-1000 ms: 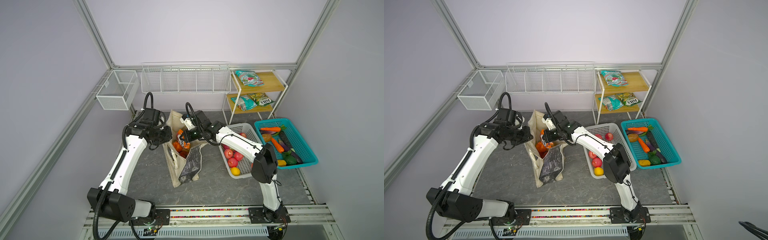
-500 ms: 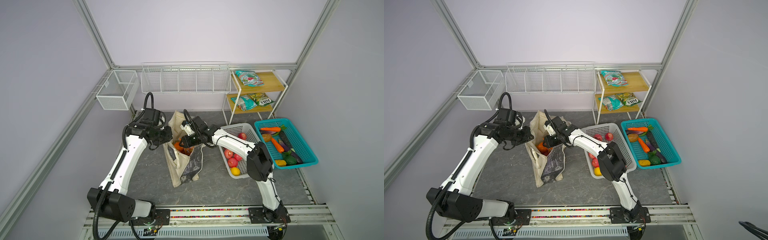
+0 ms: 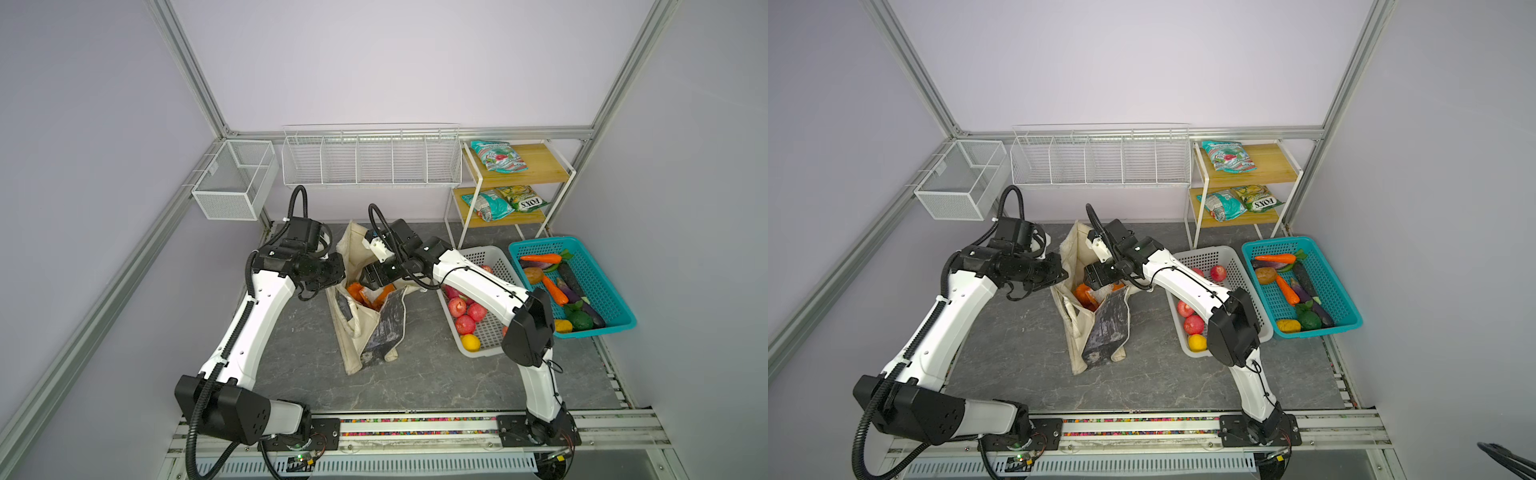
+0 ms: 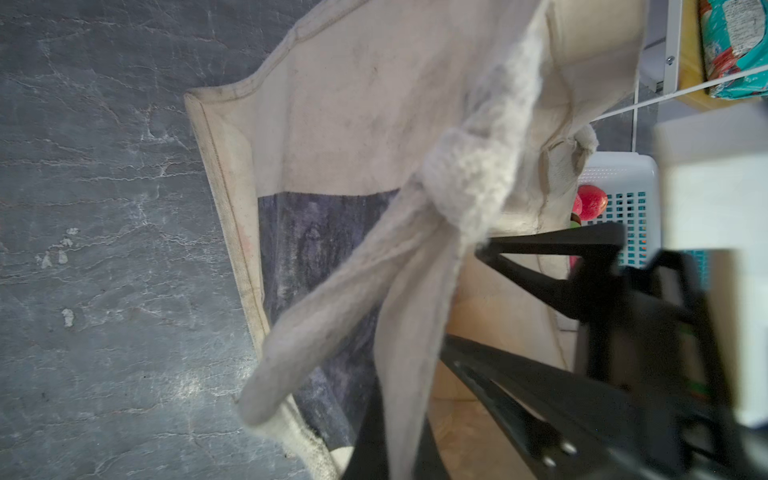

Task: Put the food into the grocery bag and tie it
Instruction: 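Move the right gripper back up to the teal snack bag on the shelf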

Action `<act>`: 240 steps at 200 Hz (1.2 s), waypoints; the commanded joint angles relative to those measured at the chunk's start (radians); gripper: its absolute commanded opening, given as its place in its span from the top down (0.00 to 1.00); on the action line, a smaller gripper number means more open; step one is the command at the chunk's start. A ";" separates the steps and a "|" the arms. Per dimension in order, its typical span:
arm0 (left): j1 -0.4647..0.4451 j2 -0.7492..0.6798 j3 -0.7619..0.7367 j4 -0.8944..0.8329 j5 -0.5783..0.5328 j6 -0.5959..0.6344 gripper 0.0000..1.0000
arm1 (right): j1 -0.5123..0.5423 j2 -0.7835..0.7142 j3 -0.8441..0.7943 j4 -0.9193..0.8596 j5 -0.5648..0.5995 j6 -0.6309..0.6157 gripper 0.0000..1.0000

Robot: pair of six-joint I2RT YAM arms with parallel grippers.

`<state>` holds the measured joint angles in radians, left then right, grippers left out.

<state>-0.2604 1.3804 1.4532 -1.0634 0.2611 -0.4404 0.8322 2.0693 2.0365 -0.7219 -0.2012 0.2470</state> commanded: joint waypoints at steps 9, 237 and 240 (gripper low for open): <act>-0.003 -0.047 -0.027 0.011 -0.010 -0.006 1.00 | 0.005 -0.083 0.077 -0.053 0.063 -0.059 0.19; -0.004 -0.039 -0.011 0.011 -0.015 -0.021 1.00 | -0.676 -0.466 -0.017 0.284 0.150 0.224 0.14; -0.003 -0.037 -0.009 0.011 -0.016 -0.021 1.00 | -0.688 -0.467 -0.024 0.294 0.144 0.239 0.15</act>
<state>-0.2604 1.3334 1.4204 -1.0523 0.2543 -0.4595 0.2298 1.6119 2.0678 -0.5377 0.0048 0.3202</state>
